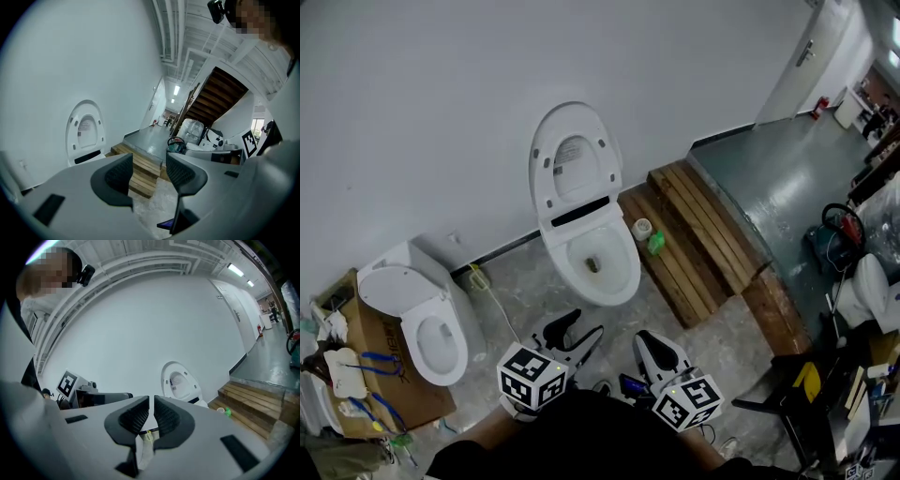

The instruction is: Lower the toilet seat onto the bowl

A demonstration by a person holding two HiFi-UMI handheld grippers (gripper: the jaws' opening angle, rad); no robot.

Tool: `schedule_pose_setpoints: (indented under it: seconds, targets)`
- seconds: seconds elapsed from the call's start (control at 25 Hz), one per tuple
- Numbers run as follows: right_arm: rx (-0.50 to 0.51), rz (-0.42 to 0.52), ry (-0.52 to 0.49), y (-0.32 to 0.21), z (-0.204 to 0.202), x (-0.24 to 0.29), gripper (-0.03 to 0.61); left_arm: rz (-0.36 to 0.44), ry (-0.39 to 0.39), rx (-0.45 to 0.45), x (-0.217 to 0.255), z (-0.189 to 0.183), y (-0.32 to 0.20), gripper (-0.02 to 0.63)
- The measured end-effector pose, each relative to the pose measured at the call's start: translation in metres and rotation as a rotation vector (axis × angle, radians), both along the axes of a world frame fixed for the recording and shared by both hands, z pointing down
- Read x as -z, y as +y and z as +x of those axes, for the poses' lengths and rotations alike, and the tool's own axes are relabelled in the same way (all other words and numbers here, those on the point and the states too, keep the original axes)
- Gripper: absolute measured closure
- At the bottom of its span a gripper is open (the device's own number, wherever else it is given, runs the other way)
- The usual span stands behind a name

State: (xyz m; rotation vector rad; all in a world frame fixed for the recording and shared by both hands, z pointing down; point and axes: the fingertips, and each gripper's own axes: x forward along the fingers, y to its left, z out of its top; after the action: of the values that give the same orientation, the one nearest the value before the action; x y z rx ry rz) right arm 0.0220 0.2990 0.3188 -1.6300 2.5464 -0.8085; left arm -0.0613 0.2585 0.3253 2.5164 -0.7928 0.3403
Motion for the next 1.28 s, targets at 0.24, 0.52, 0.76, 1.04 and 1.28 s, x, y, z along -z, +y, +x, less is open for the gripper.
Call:
schedule_pose_setpoints:
  seconds: [0.24, 0.52, 0.76, 1.04, 1.28]
  targets:
    - [-0.074, -0.007, 0.017, -0.066, -0.012, 0.003, 0.525, -0.011, 0.01, -0.063, 0.001, -0.009, -0.067, 0.383]
    - [-0.115, -0.046, 0.022, -0.123, -0.04, -0.002, 0.525, -0.013, 0.008, -0.104, -0.007, -0.039, -0.13, 0.384]
    - [-0.179, -0.087, -0.021, -0.153, -0.045, -0.012, 0.525, -0.037, -0.006, -0.105, -0.024, -0.063, -0.172, 0.384]
    - [-0.201, -0.105, 0.0, -0.181, -0.044, -0.014, 0.525, 0.053, -0.031, -0.051, -0.017, -0.079, -0.239, 0.385]
    - [-0.195, -0.09, -0.006, -0.212, -0.032, -0.012, 0.525, 0.115, -0.035, 0.028, -0.001, -0.084, -0.29, 0.385]
